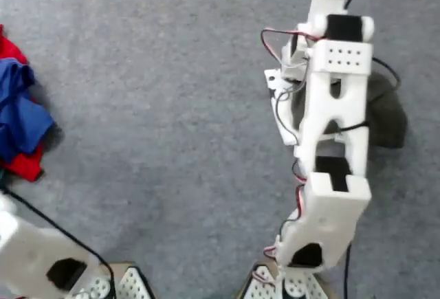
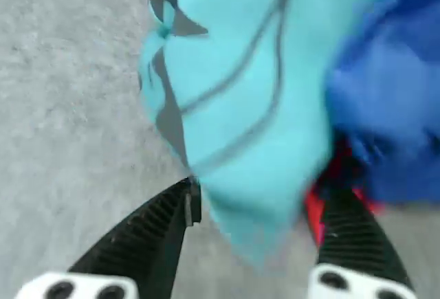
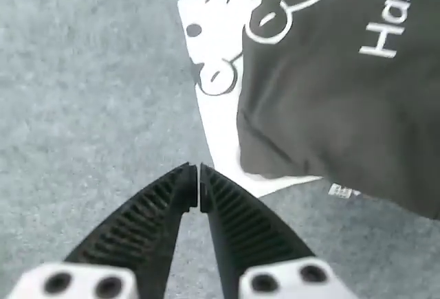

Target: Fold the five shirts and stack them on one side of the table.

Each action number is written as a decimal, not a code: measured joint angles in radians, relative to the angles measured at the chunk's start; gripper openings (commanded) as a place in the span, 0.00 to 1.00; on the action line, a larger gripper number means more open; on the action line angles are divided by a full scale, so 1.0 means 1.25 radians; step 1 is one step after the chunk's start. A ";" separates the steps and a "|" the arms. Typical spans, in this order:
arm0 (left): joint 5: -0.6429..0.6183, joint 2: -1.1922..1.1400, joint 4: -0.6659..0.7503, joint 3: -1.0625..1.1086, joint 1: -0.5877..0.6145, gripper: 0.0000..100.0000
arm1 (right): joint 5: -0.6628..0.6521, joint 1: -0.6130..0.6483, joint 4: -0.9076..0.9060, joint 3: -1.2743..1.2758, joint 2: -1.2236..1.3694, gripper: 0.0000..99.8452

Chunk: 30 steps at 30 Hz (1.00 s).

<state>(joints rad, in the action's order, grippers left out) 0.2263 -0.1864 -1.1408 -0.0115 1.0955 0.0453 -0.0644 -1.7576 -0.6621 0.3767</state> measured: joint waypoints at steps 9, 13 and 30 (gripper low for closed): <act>0.001 -0.047 0.041 -0.022 0.011 0.03 | 0.000 0.007 0.001 0.005 0.000 0.02; -0.002 -0.001 -0.043 -0.095 0.010 0.03 | 0.000 0.007 0.001 0.005 0.000 0.02; -0.134 0.410 -0.409 -0.532 -0.263 0.03 | 0.000 0.007 0.001 0.005 0.000 0.02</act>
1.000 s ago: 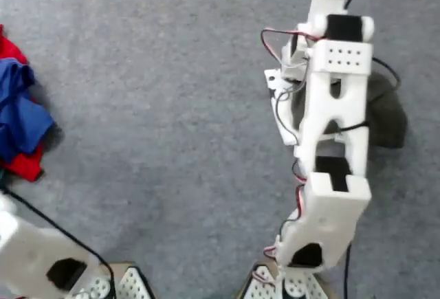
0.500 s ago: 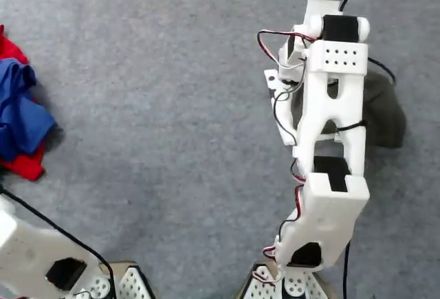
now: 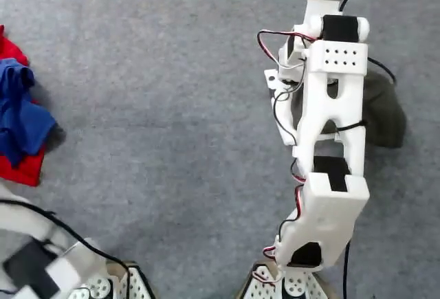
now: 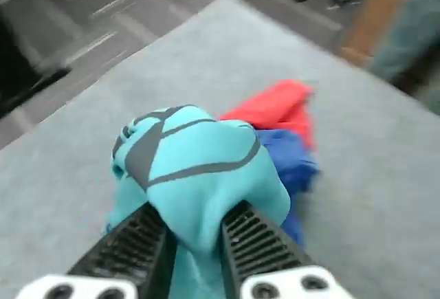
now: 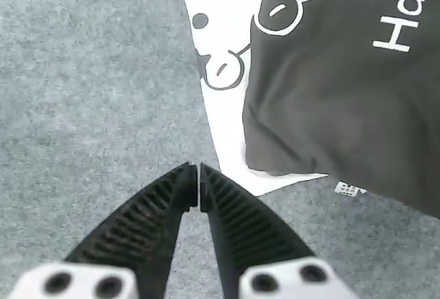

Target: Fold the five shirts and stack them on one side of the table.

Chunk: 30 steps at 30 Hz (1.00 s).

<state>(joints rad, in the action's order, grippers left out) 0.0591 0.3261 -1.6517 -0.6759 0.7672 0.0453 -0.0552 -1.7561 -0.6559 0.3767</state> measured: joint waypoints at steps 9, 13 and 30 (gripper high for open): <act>0.000 0.091 -0.075 0.168 -0.586 0.04 | 0.000 0.000 0.000 0.000 0.000 0.02; 0.001 0.047 0.009 0.442 -0.728 0.20 | 0.000 0.000 0.000 0.000 0.000 0.02; 0.115 0.023 0.069 0.851 -0.340 0.26 | -0.091 0.174 0.001 0.045 0.009 0.24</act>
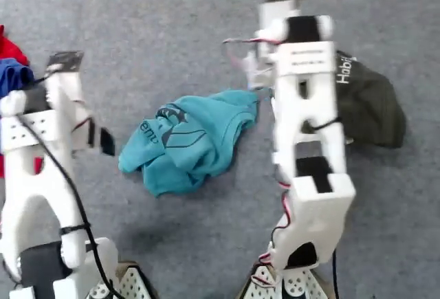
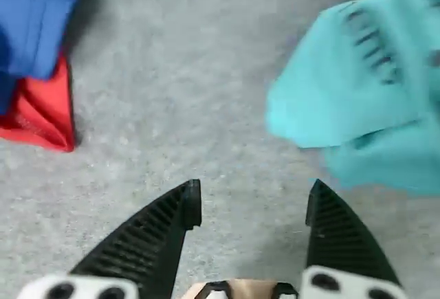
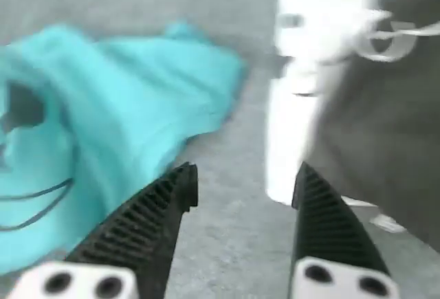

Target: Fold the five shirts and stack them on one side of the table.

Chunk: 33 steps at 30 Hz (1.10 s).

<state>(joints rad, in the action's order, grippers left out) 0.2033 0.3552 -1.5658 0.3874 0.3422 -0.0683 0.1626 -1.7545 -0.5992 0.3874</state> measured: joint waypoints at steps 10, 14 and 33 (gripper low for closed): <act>0.025 0.000 0.160 0.207 0.066 0.25 | -0.001 0.147 0.126 0.080 0.227 0.05; 0.025 0.005 0.180 0.211 0.066 0.12 | -0.001 0.134 0.097 0.012 0.238 0.02; 0.022 0.005 0.275 0.254 0.091 0.12 | -0.085 0.290 0.065 0.282 -0.036 0.21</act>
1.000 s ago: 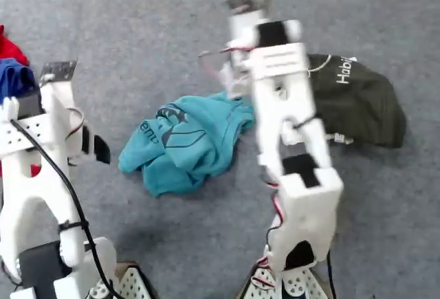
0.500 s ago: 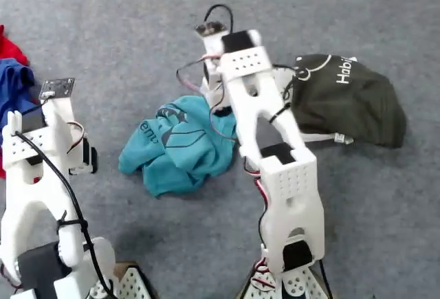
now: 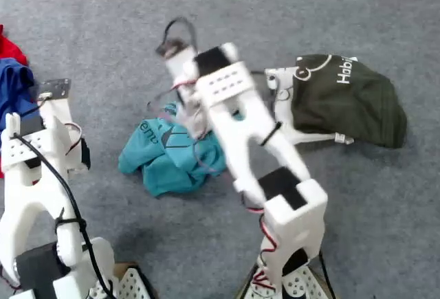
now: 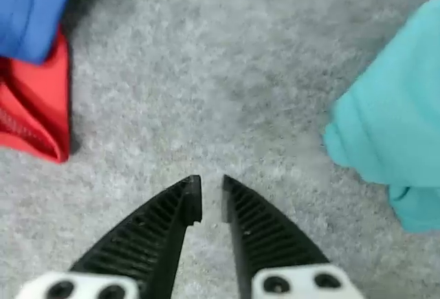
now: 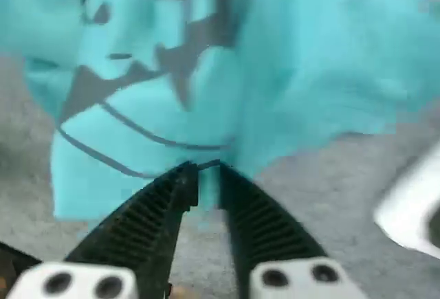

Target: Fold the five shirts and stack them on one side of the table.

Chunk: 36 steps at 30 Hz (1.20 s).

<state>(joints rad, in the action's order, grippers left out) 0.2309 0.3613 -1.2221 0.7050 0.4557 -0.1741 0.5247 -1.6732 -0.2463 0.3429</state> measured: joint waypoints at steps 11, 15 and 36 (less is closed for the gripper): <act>-0.037 0.000 0.010 0.000 0.020 0.12 | 0.001 0.021 0.195 0.177 0.036 0.02; -0.039 0.000 0.010 0.000 0.002 0.12 | 0.004 -0.009 0.117 0.115 -0.028 0.01; -0.260 0.000 0.173 0.000 -0.173 0.13 | 0.004 -0.012 -0.065 -0.395 -0.495 0.01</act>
<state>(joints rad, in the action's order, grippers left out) -0.0944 0.3613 -1.0058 0.7050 0.2394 -0.1695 0.5094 -1.7545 -0.7403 -0.2754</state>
